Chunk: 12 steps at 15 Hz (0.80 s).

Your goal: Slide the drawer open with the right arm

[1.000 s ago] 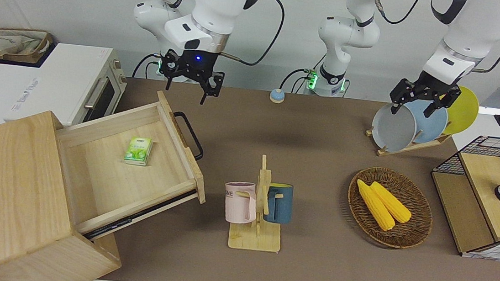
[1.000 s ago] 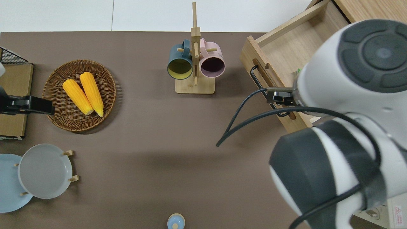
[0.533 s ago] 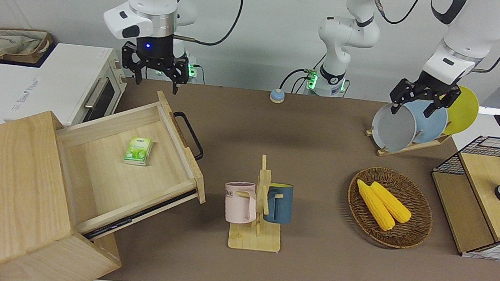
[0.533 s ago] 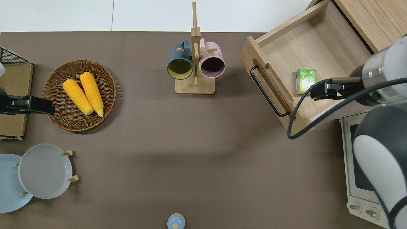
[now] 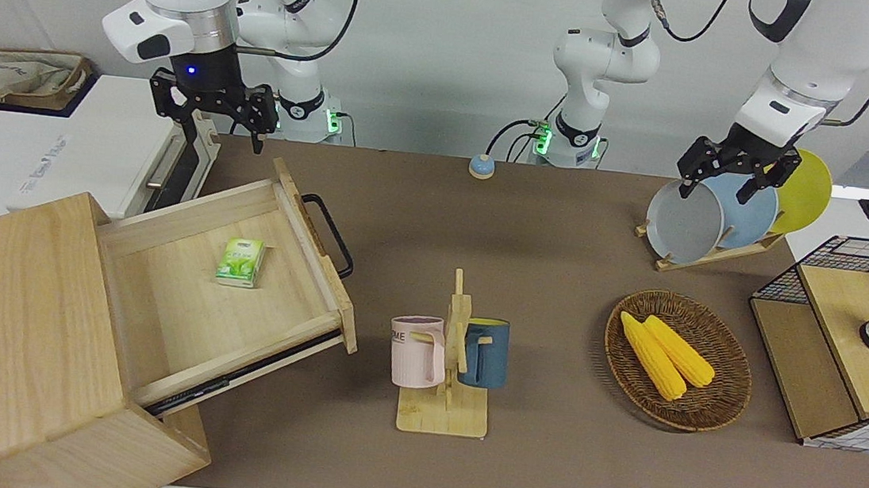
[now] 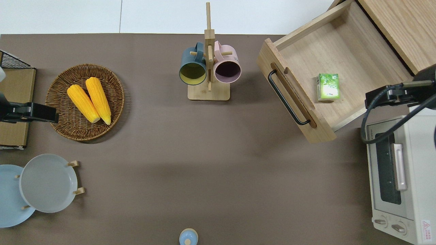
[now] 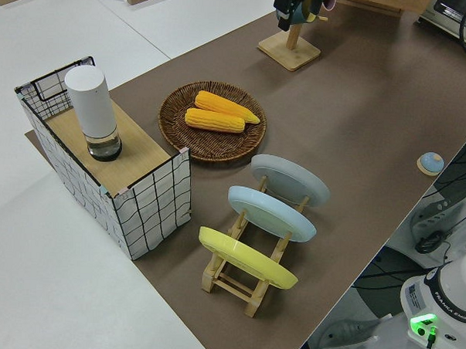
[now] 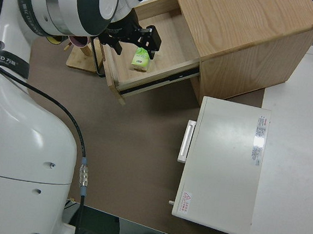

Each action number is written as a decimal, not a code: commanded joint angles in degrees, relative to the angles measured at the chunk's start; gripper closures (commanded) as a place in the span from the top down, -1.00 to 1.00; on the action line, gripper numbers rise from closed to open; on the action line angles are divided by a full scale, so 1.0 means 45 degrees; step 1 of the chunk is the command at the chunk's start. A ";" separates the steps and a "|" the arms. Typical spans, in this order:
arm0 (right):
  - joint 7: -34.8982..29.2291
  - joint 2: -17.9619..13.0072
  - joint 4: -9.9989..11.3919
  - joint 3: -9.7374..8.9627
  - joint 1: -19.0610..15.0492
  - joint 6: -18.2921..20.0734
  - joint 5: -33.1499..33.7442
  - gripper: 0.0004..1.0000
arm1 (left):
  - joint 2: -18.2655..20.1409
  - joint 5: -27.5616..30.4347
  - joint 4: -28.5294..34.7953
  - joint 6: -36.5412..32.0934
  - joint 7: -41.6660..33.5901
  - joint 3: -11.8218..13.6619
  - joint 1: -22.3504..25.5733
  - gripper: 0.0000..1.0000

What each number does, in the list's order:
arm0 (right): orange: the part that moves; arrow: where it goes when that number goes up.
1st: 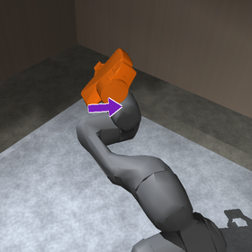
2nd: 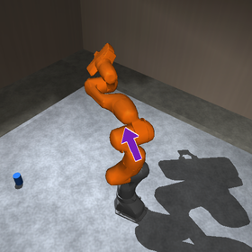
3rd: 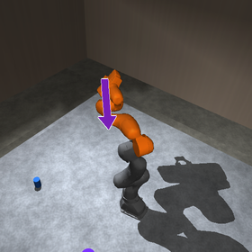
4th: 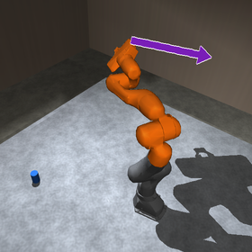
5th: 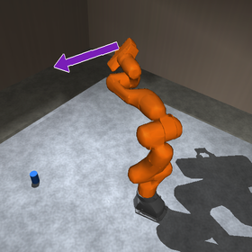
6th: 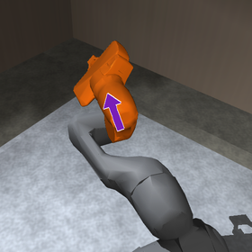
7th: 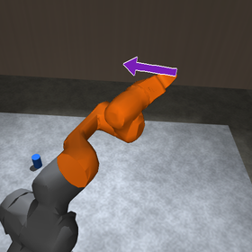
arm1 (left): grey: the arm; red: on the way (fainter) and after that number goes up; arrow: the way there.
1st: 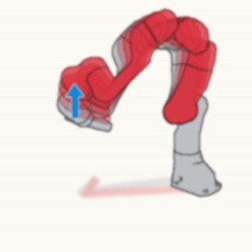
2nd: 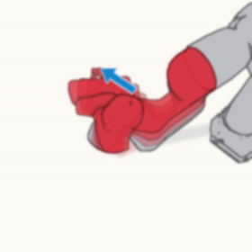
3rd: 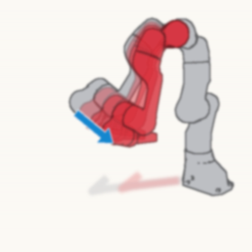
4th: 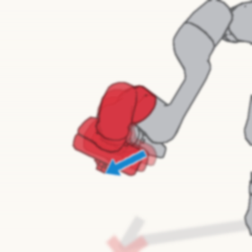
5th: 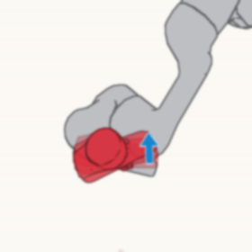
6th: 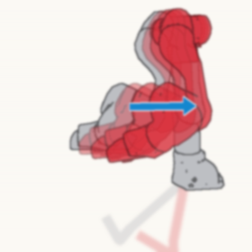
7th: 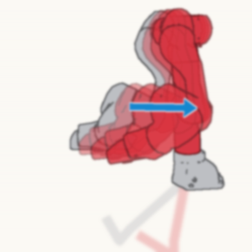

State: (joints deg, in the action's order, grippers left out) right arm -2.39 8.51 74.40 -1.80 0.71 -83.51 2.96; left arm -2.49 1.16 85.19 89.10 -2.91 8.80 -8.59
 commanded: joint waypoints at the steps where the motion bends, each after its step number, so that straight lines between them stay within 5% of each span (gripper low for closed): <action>1: 0.0708 -0.0329 0.0732 -0.0109 -0.0801 -0.0250 -0.0735 0.97 | -0.0168 -0.0159 -0.0260 0.0005 -0.0096 0.0212 -0.0219 0.99; 12: 0.0513 -0.0367 0.1260 0.0165 -0.0528 -0.0758 -0.0561 0.97 | -0.0168 -0.0159 -0.0260 0.0005 -0.0096 0.0212 -0.0219 1.00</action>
State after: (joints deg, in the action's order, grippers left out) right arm -0.83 8.52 77.16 -1.40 -1.76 -85.18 1.39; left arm -2.49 1.15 85.19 89.10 -2.91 8.80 -8.59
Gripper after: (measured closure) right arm 0.013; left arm 0.004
